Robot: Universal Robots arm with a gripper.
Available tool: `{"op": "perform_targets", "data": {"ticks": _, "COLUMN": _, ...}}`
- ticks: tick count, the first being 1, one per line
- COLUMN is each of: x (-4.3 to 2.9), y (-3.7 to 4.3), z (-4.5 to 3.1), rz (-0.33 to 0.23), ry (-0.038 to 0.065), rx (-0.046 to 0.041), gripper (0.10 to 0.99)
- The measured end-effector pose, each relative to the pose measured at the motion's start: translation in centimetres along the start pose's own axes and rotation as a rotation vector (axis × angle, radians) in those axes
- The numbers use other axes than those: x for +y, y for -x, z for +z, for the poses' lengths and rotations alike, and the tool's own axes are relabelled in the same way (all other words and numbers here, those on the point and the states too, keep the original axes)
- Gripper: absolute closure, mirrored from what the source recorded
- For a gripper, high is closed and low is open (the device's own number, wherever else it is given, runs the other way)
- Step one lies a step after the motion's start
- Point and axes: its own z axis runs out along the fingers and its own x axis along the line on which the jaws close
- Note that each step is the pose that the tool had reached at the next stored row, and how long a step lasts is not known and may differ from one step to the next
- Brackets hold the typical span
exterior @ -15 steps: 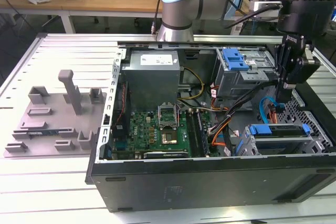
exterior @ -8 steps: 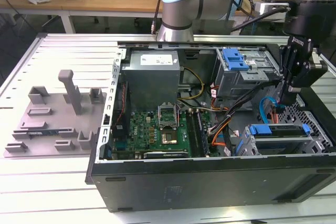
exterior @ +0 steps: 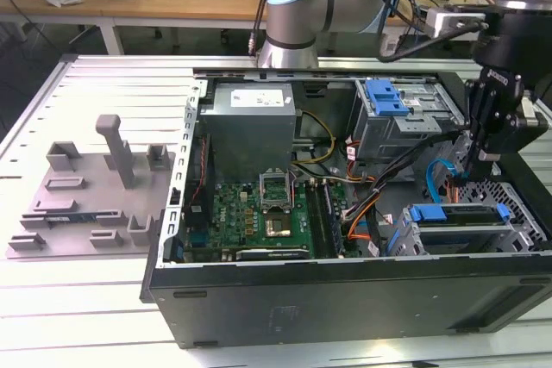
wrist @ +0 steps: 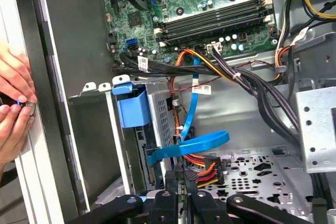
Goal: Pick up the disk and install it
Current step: 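Insert the first disk wire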
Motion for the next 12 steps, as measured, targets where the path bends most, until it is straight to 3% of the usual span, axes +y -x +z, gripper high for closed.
{"op": "perform_targets", "data": {"ticks": 2, "x": -0.20, "y": -1.08, "z": 0.27, "rz": 0.000, "ry": 0.003, "rx": -0.0130, "gripper": 0.922}}
{"op": "perform_targets", "data": {"ticks": 3, "x": -0.30, "y": -1.64, "z": 0.41, "rz": 0.001, "ry": 0.006, "rx": -0.0302, "gripper": 0.922}}
{"op": "perform_targets", "data": {"ticks": 8, "x": -0.41, "y": -2.55, "z": 0.66, "rz": 0.002, "ry": 0.016, "rx": -0.0829, "gripper": 0.922}}
{"op": "perform_targets", "data": {"ticks": 10, "x": -0.41, "y": -2.91, "z": 0.76, "rz": 0.000, "ry": 0.018, "rx": -0.0974, "gripper": 0.922}}
{"op": "perform_targets", "data": {"ticks": 12, "x": -0.38, "y": -3.01, "z": 0.76, "rz": -0.012, "ry": 0.016, "rx": -0.1027, "gripper": 0.922}}
